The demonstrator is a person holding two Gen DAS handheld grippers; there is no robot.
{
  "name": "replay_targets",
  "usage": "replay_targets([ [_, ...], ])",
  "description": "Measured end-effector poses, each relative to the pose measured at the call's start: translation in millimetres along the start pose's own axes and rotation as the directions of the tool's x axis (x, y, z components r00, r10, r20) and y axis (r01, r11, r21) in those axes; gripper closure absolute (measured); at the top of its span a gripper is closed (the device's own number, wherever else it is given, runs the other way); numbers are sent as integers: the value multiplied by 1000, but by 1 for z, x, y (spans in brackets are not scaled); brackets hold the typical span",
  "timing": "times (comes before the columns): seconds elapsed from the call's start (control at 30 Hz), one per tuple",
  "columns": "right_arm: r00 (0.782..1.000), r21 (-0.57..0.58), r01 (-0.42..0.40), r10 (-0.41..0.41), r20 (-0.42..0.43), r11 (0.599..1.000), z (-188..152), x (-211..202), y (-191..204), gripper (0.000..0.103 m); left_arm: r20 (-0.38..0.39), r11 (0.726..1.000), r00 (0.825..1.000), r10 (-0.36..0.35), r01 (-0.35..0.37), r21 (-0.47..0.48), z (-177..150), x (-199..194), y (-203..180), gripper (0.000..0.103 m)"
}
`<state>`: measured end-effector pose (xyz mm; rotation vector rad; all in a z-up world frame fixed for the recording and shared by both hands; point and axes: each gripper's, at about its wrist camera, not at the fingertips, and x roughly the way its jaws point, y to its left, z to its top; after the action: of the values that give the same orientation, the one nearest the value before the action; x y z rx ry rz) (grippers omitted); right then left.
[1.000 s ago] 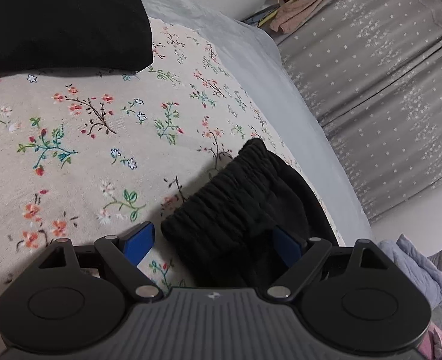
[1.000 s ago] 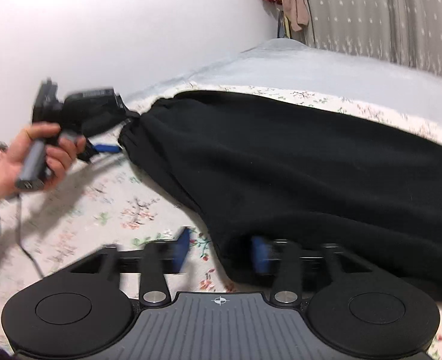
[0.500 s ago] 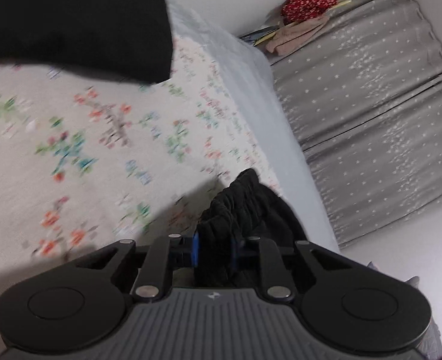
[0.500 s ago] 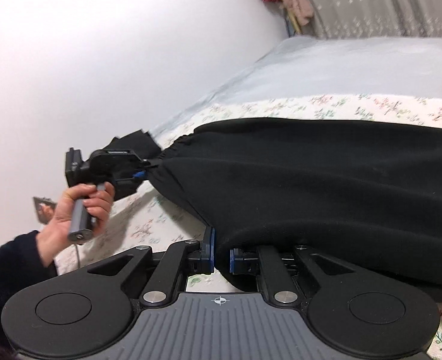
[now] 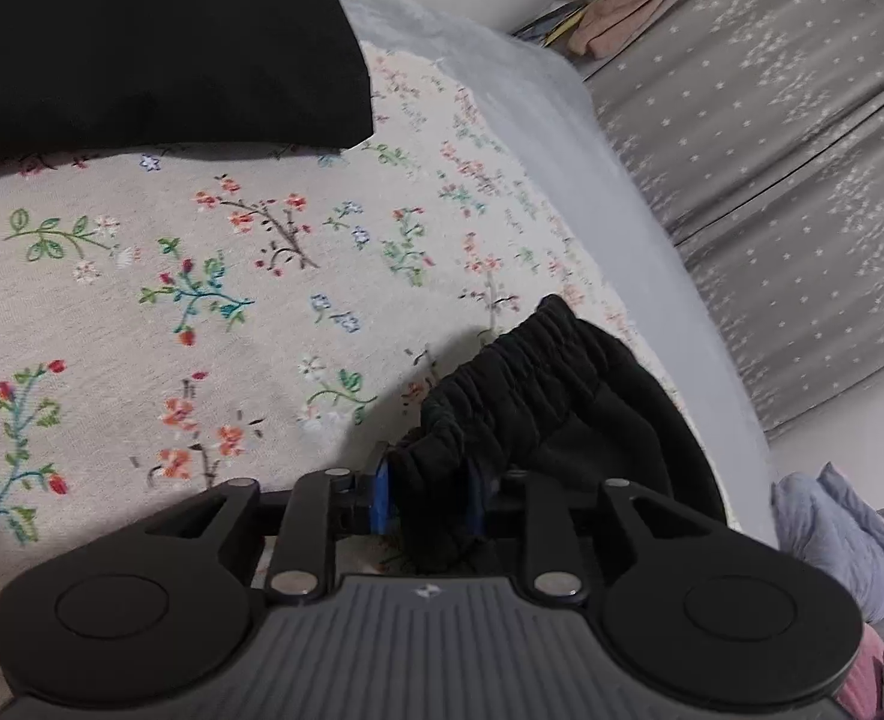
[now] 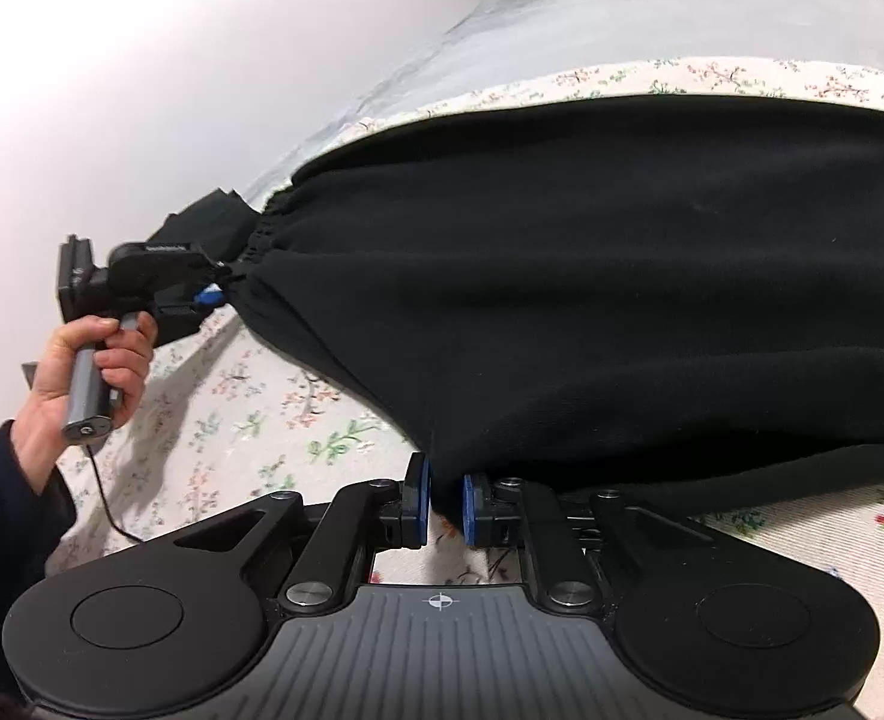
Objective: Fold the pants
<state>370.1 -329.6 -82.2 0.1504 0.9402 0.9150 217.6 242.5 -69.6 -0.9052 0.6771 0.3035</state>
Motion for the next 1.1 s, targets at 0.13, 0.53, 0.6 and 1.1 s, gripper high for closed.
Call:
replay_targets([
  [0.13, 997, 3, 54, -54, -48, 999, 0, -13, 8, 90, -24, 995, 995, 96, -96, 28, 7, -12, -13, 45],
  [0.53, 991, 120, 79, -91, 95, 990, 31, -108, 63, 70, 121, 952, 993, 13, -49, 301, 12, -10, -62, 27],
  [0.6, 991, 130, 36, -52, 124, 991, 38, -96, 68, 57, 127, 921, 990, -58, 4, 389, 5, -3, -75, 21],
  [1.1, 936, -43, 352, -353, -12, 935, 66, 100, 52, 40, 54, 895, 988, 143, -152, 419, -7, 52, -53, 15],
])
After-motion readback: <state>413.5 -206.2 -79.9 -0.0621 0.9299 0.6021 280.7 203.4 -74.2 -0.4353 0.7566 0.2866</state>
